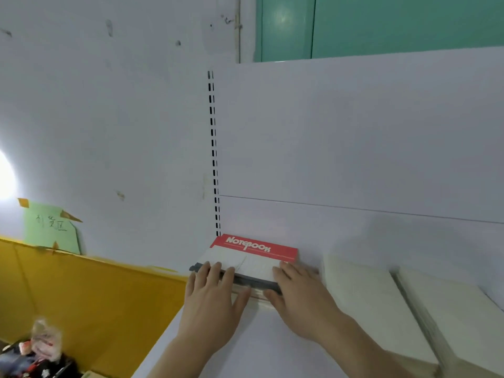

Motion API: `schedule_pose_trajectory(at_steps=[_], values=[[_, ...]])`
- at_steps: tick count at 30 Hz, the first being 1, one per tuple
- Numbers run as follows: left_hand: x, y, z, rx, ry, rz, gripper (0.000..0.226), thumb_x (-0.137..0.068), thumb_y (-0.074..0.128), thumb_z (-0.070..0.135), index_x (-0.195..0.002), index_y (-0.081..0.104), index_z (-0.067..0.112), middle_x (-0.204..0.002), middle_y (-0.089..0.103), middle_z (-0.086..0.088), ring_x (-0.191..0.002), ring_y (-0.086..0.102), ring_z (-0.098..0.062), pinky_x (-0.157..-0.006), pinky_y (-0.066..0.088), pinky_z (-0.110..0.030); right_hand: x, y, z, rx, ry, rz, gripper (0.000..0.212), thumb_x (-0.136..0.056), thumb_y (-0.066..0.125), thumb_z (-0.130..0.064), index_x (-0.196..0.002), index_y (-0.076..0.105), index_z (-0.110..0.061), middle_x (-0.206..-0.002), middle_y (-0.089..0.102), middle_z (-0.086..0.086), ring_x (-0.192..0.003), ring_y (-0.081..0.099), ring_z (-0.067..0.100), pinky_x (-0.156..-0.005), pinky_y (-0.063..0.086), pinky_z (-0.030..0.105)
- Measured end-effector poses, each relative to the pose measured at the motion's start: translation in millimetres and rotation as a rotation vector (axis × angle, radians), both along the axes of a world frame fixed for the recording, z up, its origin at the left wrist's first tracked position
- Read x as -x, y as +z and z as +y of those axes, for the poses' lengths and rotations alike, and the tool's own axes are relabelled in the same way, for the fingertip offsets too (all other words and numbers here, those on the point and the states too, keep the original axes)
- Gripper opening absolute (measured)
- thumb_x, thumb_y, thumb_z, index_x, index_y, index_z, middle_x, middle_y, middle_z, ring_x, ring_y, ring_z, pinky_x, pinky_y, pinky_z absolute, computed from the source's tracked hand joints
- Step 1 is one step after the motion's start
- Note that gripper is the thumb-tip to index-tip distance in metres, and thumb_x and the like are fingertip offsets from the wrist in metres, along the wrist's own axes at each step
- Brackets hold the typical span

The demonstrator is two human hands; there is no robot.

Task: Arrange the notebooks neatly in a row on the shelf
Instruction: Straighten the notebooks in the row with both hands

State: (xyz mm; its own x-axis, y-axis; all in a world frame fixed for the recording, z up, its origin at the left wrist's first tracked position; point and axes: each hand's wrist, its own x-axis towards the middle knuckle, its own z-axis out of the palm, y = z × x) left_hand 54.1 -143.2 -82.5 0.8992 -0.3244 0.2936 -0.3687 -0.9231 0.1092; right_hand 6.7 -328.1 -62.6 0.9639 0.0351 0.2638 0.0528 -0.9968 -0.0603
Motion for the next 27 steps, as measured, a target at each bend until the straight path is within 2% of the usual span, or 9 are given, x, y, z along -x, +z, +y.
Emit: schedule_pose_trajectory(at_steps=[5,7,10,13,15,19,21,23,27], values=[[-19,3,21,0.065,-0.153,-0.026,0.067,-0.096,0.016,0.067,-0.15,0.033,0.031,-0.156,0.034,0.008,-0.15,0.019,-0.019,-0.124,0.009,-0.04,3,8,15,0.035,-0.05,-0.116,0.025,-0.094,0.039,-0.043,-0.092,0.059,-0.027,-0.099,0.063,-0.007,-0.096,0.059,0.017,-0.076,0.043,0.031],[-21,5,26,0.11,-0.214,-0.027,0.06,-0.099,0.026,0.062,-0.15,0.032,0.031,-0.157,0.032,0.01,-0.15,0.016,-0.017,-0.124,0.008,-0.038,7,12,20,-0.004,-0.096,-0.114,0.03,-0.094,0.042,-0.049,-0.088,0.059,-0.026,-0.093,0.064,-0.007,-0.088,0.06,0.014,-0.065,0.04,0.029],[-20,2,32,0.259,-0.24,-0.042,0.06,-0.098,0.035,0.06,-0.149,0.035,0.029,-0.161,0.026,0.005,-0.152,0.008,-0.02,-0.123,0.008,-0.038,19,17,25,-0.05,-0.167,-0.123,0.036,-0.094,0.042,-0.055,-0.098,0.067,-0.029,-0.094,0.069,-0.007,-0.087,0.062,0.015,-0.068,0.045,0.031],[-11,12,34,0.482,-0.238,-0.097,0.069,-0.094,0.03,0.062,-0.151,0.032,0.024,-0.16,0.029,0.001,-0.151,0.016,-0.021,-0.12,0.018,-0.037,35,22,33,0.078,-0.263,-0.383,0.043,-0.093,0.034,-0.053,-0.082,0.067,-0.028,-0.067,0.065,-0.003,-0.064,0.061,0.021,-0.053,0.041,0.031],[6,28,32,0.66,-0.247,0.065,0.078,-0.088,0.021,0.07,-0.154,0.025,0.028,-0.157,0.034,0.007,-0.146,0.028,-0.015,-0.118,0.029,-0.035,48,26,46,0.062,-0.303,-0.589,0.037,-0.095,0.038,-0.047,-0.075,0.062,-0.028,-0.059,0.059,-0.005,-0.055,0.056,0.02,-0.048,0.036,0.029],[43,53,17,1.057,-0.484,0.529,0.057,-0.088,0.032,0.067,-0.141,0.034,0.048,-0.122,0.058,0.033,-0.116,0.054,0.011,-0.094,0.041,-0.007,55,11,83,-0.065,-0.06,-0.735,0.028,-0.096,0.049,-0.03,-0.114,0.069,-0.02,-0.109,0.07,-0.007,-0.096,0.066,0.013,-0.077,0.053,0.026],[46,51,11,1.192,-0.491,0.549,0.032,-0.1,0.041,0.047,-0.131,0.036,0.049,-0.121,0.062,0.026,-0.114,0.057,0.007,-0.089,0.049,-0.011,55,-4,95,-0.152,0.064,-0.661,0.045,-0.093,0.053,-0.03,-0.135,0.056,-0.016,-0.136,0.057,-0.006,-0.122,0.055,0.008,-0.095,0.048,0.022],[41,49,15,1.26,-0.408,0.497,0.031,-0.104,0.042,0.031,-0.128,0.035,0.05,-0.129,0.057,0.018,-0.118,0.057,-0.008,-0.093,0.054,-0.025,57,-15,95,-0.114,0.114,-0.577,0.057,-0.093,0.054,-0.041,-0.143,0.046,-0.016,-0.148,0.044,-0.006,-0.136,0.04,0.007,-0.107,0.039,0.025],[19,40,37,1.314,-0.291,0.332,0.037,-0.103,0.048,0.022,-0.133,0.049,0.045,-0.113,0.066,0.023,-0.099,0.066,-0.003,-0.066,0.057,-0.016,57,-22,66,-0.147,-0.026,-0.597,0.052,-0.098,0.041,-0.041,-0.142,0.047,-0.015,-0.15,0.041,-0.002,-0.138,0.038,0.013,-0.109,0.038,0.032]])
